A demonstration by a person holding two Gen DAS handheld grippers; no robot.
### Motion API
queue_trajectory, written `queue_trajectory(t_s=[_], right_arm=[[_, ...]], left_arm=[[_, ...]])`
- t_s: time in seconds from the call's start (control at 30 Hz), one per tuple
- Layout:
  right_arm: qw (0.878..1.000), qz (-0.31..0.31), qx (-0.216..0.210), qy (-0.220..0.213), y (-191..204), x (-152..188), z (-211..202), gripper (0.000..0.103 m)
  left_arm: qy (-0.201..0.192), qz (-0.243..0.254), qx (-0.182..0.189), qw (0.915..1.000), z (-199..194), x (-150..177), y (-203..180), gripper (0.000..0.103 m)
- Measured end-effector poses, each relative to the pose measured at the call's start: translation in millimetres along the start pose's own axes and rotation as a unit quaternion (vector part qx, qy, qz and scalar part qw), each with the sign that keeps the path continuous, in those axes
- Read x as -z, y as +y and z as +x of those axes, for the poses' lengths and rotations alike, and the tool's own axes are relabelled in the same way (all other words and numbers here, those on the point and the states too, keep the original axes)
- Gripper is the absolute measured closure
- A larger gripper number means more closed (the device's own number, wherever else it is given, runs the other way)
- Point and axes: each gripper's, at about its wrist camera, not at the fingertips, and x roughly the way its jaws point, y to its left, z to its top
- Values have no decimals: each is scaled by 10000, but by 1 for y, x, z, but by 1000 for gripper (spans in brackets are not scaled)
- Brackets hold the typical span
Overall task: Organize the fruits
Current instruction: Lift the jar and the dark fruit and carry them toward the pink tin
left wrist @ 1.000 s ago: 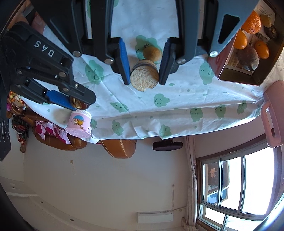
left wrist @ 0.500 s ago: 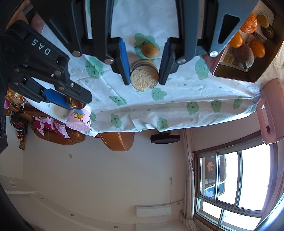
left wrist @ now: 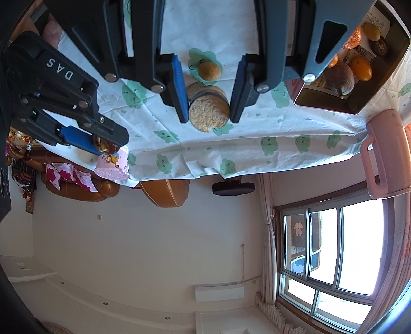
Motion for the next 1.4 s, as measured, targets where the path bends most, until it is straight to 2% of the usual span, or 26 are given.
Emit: queue_trajectory(t_s=[0.3, 0.83, 1.07, 1.4], right_arm=[[9998, -160, -102, 32, 16, 1, -7, 60], [9955, -364, -853, 169, 79, 1, 1, 60], [9922, -517, -1124, 162, 109, -2, 0, 61], [9863, -763, -1456, 165, 149, -9, 0, 60]], left_arm=[[-59, -64, -103, 9999, -15, 4, 17, 69], [20, -434, -664, 9968, -41, 15, 87, 69], [167, -563, -845, 9947, -48, 20, 110, 69], [158, -646, -1137, 9913, -59, 23, 139, 69]])
